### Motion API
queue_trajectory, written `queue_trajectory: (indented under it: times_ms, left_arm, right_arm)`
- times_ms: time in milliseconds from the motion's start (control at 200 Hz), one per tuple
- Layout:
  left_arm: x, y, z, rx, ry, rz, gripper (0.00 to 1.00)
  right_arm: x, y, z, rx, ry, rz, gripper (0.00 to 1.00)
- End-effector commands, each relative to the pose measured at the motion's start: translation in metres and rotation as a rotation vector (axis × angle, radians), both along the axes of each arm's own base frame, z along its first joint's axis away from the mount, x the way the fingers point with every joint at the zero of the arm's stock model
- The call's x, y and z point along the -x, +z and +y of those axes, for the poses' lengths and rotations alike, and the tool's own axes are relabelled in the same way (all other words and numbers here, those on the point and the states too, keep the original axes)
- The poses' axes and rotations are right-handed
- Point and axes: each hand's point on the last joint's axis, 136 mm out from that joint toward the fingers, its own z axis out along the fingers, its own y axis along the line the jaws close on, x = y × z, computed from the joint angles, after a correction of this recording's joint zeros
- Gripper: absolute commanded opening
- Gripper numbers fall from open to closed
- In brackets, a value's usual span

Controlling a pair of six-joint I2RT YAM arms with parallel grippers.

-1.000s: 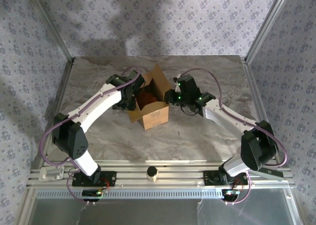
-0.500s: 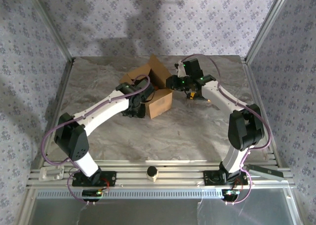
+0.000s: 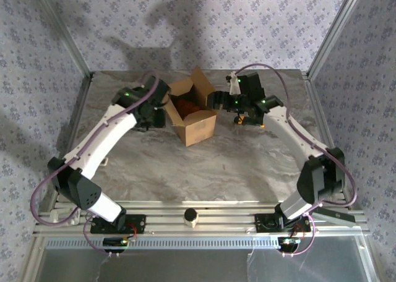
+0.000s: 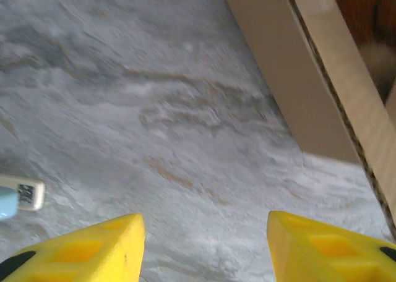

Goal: Unpack the express box

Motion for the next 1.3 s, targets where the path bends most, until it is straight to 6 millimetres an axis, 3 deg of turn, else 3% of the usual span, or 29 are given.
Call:
queue_trajectory:
  times_ms: [0, 200, 220, 340, 545, 715, 830, 1024, 1294]
  left_arm:
    - [-0.019, 0.028, 0.027, 0.012, 0.021, -0.067, 0.56]
    - [-0.078, 0.054, 0.039, 0.034, 0.029, -0.137, 0.56]
    - [-0.086, 0.056, 0.039, 0.033, 0.028, -0.147, 0.56]
    - [-0.133, 0.058, 0.032, 0.045, 0.021, -0.201, 0.56]
    - [-0.211, 0.039, 0.003, 0.092, -0.071, -0.235, 0.56]
    - [-0.245, 0.014, -0.023, 0.183, -0.129, -0.233, 0.56]
    - [-0.248, -0.007, -0.038, 0.257, -0.148, -0.185, 0.55]
    - [-0.227, -0.033, -0.051, 0.325, -0.152, -0.074, 0.52]
    - [-0.180, -0.048, -0.040, 0.312, -0.119, -0.047, 0.52]
  right_arm:
    - [0.014, -0.002, -0.013, 0.035, -0.093, 0.008, 0.84]
    - [0.037, 0.002, -0.016, -0.015, -0.135, 0.010, 0.92]
    - [0.042, -0.013, -0.017, -0.001, -0.140, 0.038, 0.92]
    - [0.057, -0.021, -0.007, -0.026, -0.151, 0.057, 1.00]
    - [0.066, -0.032, 0.014, -0.124, -0.161, 0.078, 1.00]
    - [0.060, -0.033, 0.017, -0.163, -0.206, 0.056, 1.00]
    - [0.056, -0.036, 0.019, -0.165, -0.209, 0.056, 1.00]
    - [0.049, -0.038, 0.019, -0.162, -0.205, 0.058, 1.00]
    - [0.037, -0.048, 0.015, -0.156, -0.213, 0.072, 1.00]
